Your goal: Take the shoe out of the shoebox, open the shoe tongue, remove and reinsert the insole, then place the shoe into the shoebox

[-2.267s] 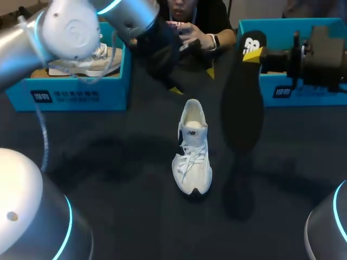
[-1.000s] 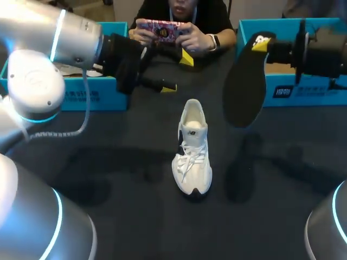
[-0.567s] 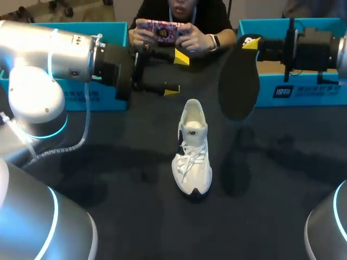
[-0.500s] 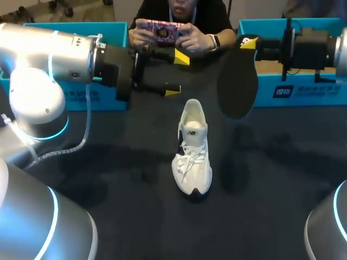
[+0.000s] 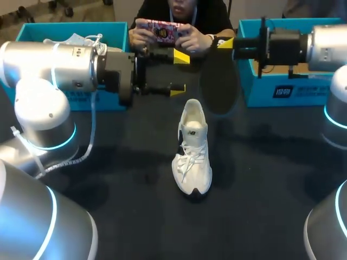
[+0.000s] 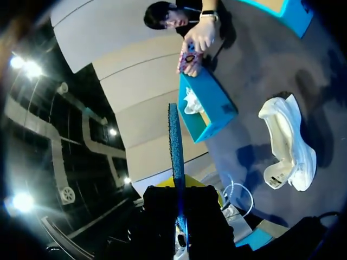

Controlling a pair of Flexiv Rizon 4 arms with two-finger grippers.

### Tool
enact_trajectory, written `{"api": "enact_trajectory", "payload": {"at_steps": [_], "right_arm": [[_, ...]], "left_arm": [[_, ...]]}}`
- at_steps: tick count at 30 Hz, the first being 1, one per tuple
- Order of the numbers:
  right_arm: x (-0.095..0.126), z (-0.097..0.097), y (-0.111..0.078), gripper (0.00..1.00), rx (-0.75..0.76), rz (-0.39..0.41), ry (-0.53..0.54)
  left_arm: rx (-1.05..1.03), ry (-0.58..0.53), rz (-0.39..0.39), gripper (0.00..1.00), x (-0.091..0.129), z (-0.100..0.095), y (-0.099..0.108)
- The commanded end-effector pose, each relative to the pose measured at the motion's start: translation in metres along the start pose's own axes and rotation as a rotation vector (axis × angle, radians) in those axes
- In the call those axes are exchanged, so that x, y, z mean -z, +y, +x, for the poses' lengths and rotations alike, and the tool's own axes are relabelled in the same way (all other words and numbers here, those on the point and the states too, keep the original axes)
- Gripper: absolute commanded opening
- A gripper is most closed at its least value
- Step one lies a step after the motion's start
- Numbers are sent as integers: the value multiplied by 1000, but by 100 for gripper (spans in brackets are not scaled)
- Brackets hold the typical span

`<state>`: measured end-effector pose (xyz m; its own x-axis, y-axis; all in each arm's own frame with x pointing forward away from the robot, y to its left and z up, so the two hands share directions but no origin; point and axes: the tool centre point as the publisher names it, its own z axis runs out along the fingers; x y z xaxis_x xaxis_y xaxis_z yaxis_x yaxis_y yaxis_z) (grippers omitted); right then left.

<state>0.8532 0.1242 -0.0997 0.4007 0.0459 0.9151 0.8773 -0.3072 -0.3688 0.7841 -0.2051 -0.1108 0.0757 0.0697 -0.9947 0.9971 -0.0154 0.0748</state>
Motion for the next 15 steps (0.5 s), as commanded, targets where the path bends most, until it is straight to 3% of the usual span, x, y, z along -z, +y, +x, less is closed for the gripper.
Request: {"api": "enact_trajectory", "payload": {"at_steps": [1, 2, 4, 7, 15], "right_arm": [[-24, -2, 2, 0, -11, 14, 2], [-26, -2, 1, 0, -12, 18, 4], [-30, -2, 0, 0, -12, 23, 9], [-35, -2, -2, 0, -13, 33, 16], [-44, -2, -7, 0, -19, 59, 10]], "left_arm": [[-9, -30, -11, 100, -9, 2, 1], [-11, -32, -11, 99, -10, 1, 1], [-20, -39, -7, 85, -14, 0, 2], [-29, -52, -5, 73, -20, -2, 2], [-40, -64, 1, 50, -30, -3, 4]]}}
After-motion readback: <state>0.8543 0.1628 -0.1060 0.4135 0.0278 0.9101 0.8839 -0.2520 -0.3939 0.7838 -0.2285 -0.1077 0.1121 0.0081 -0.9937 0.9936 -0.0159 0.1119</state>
